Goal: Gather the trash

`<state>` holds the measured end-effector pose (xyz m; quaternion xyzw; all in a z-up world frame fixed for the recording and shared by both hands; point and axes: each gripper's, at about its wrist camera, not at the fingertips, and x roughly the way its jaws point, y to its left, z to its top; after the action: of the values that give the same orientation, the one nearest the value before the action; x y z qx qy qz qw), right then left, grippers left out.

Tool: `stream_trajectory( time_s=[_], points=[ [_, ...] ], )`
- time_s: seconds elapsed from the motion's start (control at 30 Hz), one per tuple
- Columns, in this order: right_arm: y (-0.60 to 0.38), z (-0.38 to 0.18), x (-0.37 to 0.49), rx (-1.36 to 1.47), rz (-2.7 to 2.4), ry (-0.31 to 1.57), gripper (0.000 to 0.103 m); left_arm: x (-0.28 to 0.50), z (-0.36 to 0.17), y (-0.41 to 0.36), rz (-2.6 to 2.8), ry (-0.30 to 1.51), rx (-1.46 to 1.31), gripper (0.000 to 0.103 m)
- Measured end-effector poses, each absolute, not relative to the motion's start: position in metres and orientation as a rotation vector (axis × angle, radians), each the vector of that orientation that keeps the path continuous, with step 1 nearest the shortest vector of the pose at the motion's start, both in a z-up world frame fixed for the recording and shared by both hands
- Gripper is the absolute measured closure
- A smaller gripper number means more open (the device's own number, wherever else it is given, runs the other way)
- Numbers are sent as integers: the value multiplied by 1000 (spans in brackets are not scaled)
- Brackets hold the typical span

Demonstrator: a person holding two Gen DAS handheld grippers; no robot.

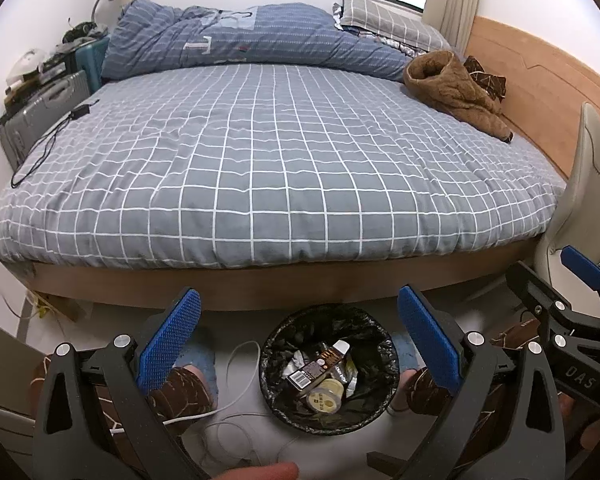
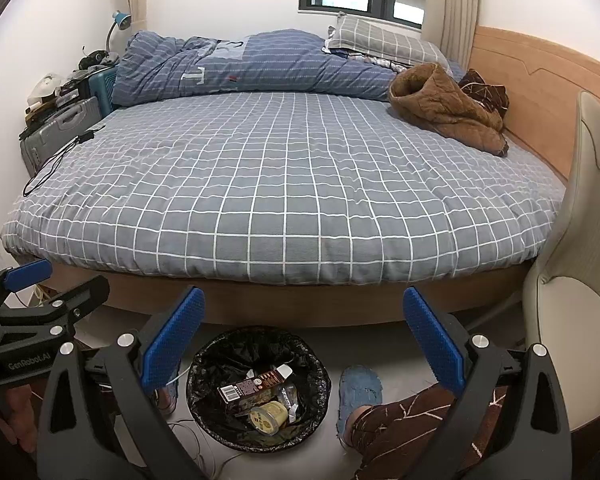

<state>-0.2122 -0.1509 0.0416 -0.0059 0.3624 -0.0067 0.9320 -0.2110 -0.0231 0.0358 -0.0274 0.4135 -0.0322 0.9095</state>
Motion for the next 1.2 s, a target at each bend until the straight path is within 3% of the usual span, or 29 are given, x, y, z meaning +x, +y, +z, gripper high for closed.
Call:
stream_trajectory(
  time_s=[1.2],
  points=[
    [-147,34,-214,-7,-16,750,8,-212,37,-23,-53,851,-49,6]
  ],
)
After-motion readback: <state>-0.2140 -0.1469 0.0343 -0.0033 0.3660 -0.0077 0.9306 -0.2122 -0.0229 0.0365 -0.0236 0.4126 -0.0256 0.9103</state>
